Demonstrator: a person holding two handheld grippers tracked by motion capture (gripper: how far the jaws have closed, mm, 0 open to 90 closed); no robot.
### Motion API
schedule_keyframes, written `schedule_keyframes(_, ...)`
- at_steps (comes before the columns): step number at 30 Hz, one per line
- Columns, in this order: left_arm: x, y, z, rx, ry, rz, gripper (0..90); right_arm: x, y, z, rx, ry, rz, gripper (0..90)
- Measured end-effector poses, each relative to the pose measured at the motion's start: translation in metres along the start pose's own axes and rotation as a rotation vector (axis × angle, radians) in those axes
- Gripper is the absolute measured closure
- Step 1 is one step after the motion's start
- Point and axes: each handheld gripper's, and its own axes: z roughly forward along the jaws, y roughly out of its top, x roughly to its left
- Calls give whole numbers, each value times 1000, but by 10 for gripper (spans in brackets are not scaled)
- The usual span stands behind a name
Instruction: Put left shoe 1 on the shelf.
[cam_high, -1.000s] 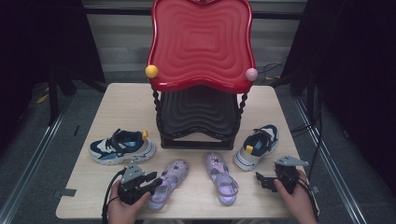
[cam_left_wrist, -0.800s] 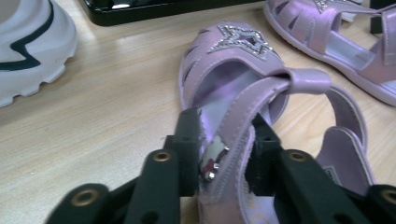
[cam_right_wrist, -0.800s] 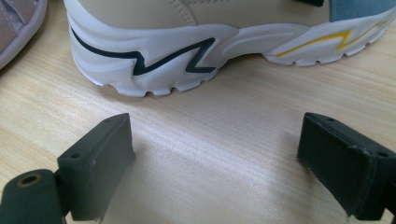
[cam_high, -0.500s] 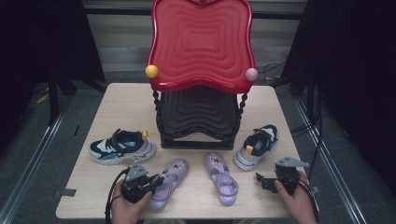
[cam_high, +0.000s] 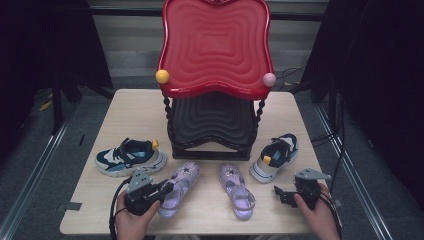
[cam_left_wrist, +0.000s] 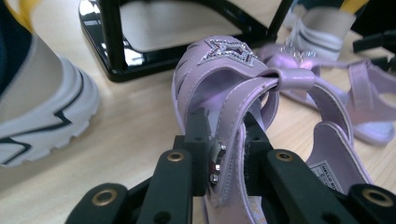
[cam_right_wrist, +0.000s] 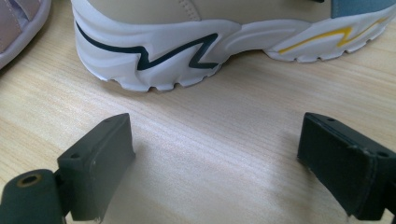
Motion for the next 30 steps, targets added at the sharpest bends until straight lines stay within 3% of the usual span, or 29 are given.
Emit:
schedule_keyframes(4,-2,9,-7,-38,7,13,775,0,0,0,0,0,0,98)
schedule_keyframes(9,-3,17,-10,-48,8,31,772,0,0,0,0,0,0,98)
schedule_keyframes(19,-14,42,-3,-106,21,11,773,0,-1,-1,-1,0,-3,98)
schedule_keyframes(24,-18,57,0,-118,58,3,773,0,-1,-1,-2,1,-4,98)
schedule_keyframes(30,-20,78,10,-169,140,-1,773,0,-1,-1,-3,1,-7,98)
